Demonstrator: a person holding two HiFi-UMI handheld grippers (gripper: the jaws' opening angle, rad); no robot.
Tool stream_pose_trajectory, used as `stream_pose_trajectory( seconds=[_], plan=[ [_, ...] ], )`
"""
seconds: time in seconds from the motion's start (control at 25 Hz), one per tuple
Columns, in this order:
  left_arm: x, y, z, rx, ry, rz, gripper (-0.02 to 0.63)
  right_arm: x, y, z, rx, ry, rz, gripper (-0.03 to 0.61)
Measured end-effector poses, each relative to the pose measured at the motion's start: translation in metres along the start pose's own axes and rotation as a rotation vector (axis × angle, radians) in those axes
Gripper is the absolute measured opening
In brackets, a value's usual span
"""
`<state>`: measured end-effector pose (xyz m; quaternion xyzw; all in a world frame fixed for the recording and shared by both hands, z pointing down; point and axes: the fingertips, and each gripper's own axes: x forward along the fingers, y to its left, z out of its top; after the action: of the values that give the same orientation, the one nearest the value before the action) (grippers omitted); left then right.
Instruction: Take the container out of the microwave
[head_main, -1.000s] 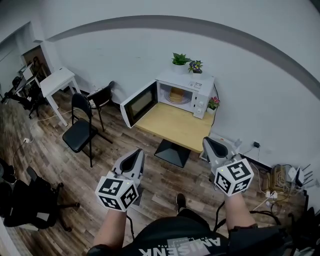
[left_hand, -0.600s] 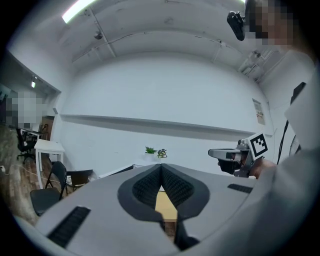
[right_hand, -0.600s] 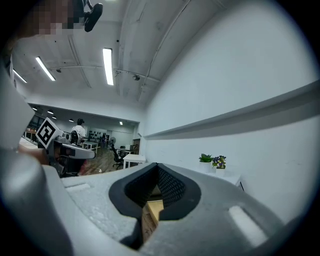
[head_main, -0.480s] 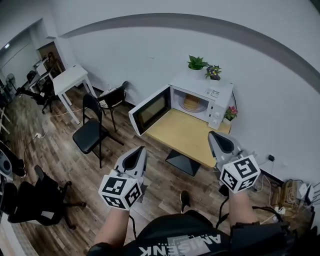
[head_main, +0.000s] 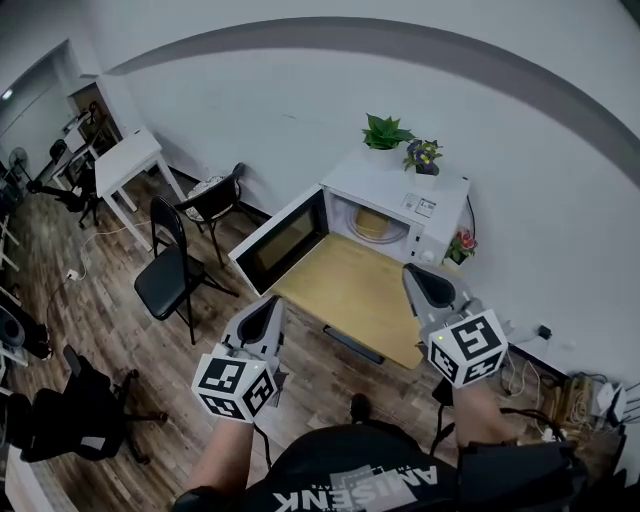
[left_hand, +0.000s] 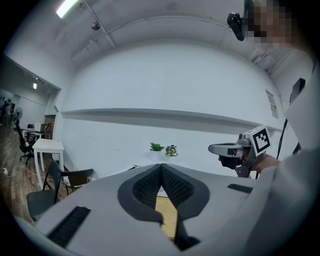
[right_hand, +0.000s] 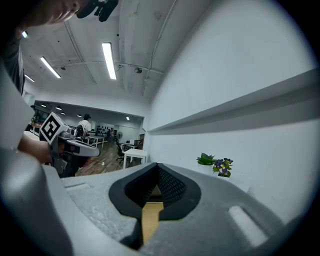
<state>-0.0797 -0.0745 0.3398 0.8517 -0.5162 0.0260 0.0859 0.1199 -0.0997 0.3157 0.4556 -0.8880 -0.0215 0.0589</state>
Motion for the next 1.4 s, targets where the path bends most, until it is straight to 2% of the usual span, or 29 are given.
stream_pose_trajectory(
  seconds=[0.16, 0.36, 0.48, 0.64, 0.84, 1.08, 1.32, 1.4],
  plan=[
    [0.042, -0.005, 0.004, 0.042, 0.013, 0.006, 0.002, 0.019, -0.039, -0.008, 0.019, 0.001, 0.016, 0.006],
    [0.089, -0.009, 0.007, 0.021, 0.034, 0.007, 0.002, 0.031, -0.076, -0.016, 0.024, 0.006, 0.021, 0.006],
    [0.107, -0.014, 0.004, 0.001, 0.038, 0.004, 0.002, 0.040, -0.090, -0.018, 0.002, 0.011, 0.039, 0.006],
    [0.133, -0.019, 0.003, 0.029, 0.065, -0.003, 0.001, 0.046, -0.107, -0.017, -0.011, 0.003, 0.039, 0.006],
    [0.160, -0.014, 0.013, 0.025, 0.054, -0.046, 0.002, 0.059, -0.120, -0.018, -0.013, 0.017, 0.023, 0.006],
    [0.184, 0.019, 0.017, 0.033, 0.052, -0.088, 0.002, 0.087, -0.118, -0.020, -0.025, 0.047, -0.038, 0.006],
    [0.202, 0.068, 0.025, 0.065, 0.043, -0.135, 0.002, 0.118, -0.114, -0.025, 0.028, 0.066, -0.132, 0.006],
    [0.209, 0.082, 0.024, 0.062, 0.048, -0.169, 0.002, 0.129, -0.112, -0.025, 0.042, 0.063, -0.156, 0.026]
  ],
)
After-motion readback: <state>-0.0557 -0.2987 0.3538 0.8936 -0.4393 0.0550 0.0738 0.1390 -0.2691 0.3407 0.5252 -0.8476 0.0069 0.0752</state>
